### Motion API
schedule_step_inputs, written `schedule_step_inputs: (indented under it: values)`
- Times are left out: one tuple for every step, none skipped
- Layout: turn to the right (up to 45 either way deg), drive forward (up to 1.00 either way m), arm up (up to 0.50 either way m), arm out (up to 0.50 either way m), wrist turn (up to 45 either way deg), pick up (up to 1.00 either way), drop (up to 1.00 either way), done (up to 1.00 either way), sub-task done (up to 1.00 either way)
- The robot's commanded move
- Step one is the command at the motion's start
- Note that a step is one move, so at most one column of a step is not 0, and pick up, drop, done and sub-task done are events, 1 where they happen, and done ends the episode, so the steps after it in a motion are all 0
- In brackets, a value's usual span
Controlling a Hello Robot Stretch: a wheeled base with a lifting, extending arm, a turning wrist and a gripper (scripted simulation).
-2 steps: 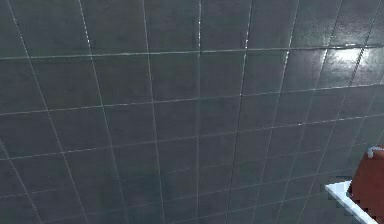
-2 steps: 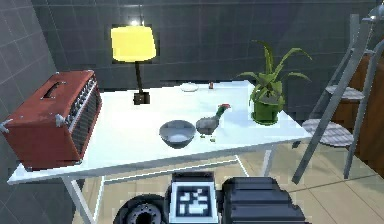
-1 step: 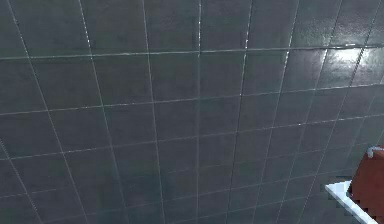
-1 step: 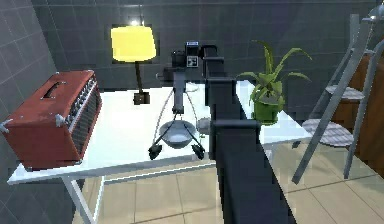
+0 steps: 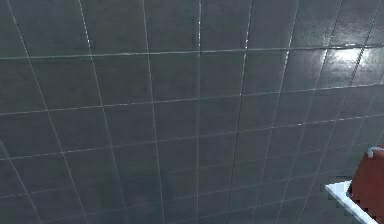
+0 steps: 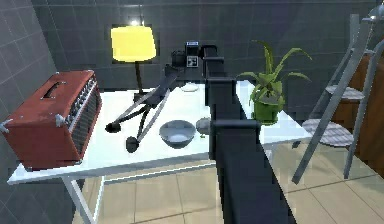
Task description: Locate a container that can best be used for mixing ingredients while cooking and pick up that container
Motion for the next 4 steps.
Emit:
schedule_step_inputs:
  values:
    - [0.0, 0.00, 0.00, 0.00, 45.0, 0.00, 0.00, 0.00, 0.00]
    - [0.0, 0.00, 0.00, 0.00, 45.0, 0.00, 0.00, 0.00, 0.00]
    - [0.0, 0.00, 0.00, 0.00, 27.0, 0.00, 0.00, 0.00, 0.00]
    - [0.0, 0.00, -0.28, 0.00, 0.0, 0.00, 0.00, 0.00, 0.00]
